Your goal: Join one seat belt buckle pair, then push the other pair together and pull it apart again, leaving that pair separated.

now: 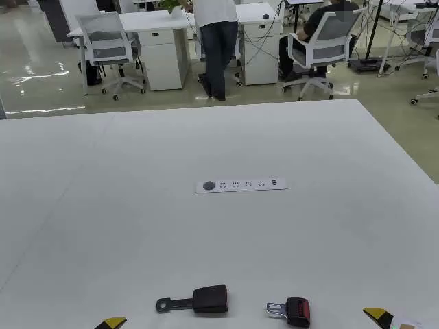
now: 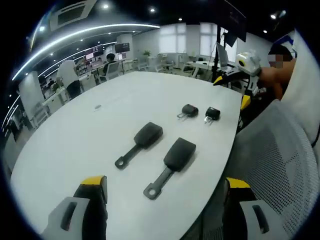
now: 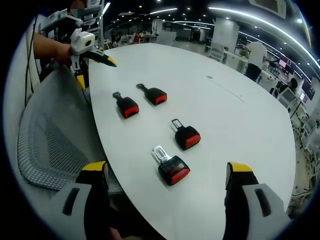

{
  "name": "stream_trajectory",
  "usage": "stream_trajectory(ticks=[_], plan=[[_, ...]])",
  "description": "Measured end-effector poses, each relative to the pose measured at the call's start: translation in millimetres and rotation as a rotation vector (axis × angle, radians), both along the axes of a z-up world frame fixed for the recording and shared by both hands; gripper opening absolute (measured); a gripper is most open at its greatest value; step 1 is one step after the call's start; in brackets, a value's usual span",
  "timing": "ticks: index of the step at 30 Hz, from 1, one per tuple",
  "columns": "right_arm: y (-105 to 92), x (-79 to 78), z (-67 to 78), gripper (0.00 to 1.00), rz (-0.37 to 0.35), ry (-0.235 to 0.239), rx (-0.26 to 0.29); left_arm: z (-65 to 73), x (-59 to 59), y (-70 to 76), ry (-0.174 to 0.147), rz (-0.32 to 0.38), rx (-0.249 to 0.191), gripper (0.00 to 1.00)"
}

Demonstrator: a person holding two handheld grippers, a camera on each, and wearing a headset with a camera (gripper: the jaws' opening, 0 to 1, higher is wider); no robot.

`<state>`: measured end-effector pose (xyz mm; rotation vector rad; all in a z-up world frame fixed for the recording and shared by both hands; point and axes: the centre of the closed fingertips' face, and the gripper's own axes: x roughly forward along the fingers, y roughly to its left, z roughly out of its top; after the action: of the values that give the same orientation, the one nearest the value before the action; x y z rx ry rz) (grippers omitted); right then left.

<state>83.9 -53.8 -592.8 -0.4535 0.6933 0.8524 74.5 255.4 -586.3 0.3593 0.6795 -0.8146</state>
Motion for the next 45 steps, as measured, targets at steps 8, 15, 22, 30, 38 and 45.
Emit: stream_trajectory(ticks=[8, 15, 22, 30, 38, 45], plan=[[1.1, 0.7, 1.7, 0.97, 0.011, 0.0, -0.006, 6.3, -1.0, -3.1, -0.011, -0.005, 0.003, 0.99], [3.7, 3.9, 5.7, 0.97, 0.011, -0.009, -0.006, 7.8, 0.2, -3.3, -0.015, -0.004, -0.002, 0.99], [4.5, -1.3, 5.2, 0.97, 0.014, -0.007, -0.004, 8.2, -0.5, -13.3, -0.016, -0.021, -0.004, 0.99], [-0.7, 3.0, 13.2, 0.97, 0.003, -0.02, -0.007, 9.9, 0.5, -14.8, -0.022, -0.021, -0.012, 0.98], [1.5, -7.0, 15.6, 0.95, 0.002, -0.016, 0.001, 9.6, -4.9, -18.2, -0.023, -0.033, -0.013, 0.98], [-3.4, -7.6, 14.5, 0.97, -0.026, -0.007, 0.026, 9.9, -2.4, -19.4, -0.023, -0.018, -0.026, 0.98]])
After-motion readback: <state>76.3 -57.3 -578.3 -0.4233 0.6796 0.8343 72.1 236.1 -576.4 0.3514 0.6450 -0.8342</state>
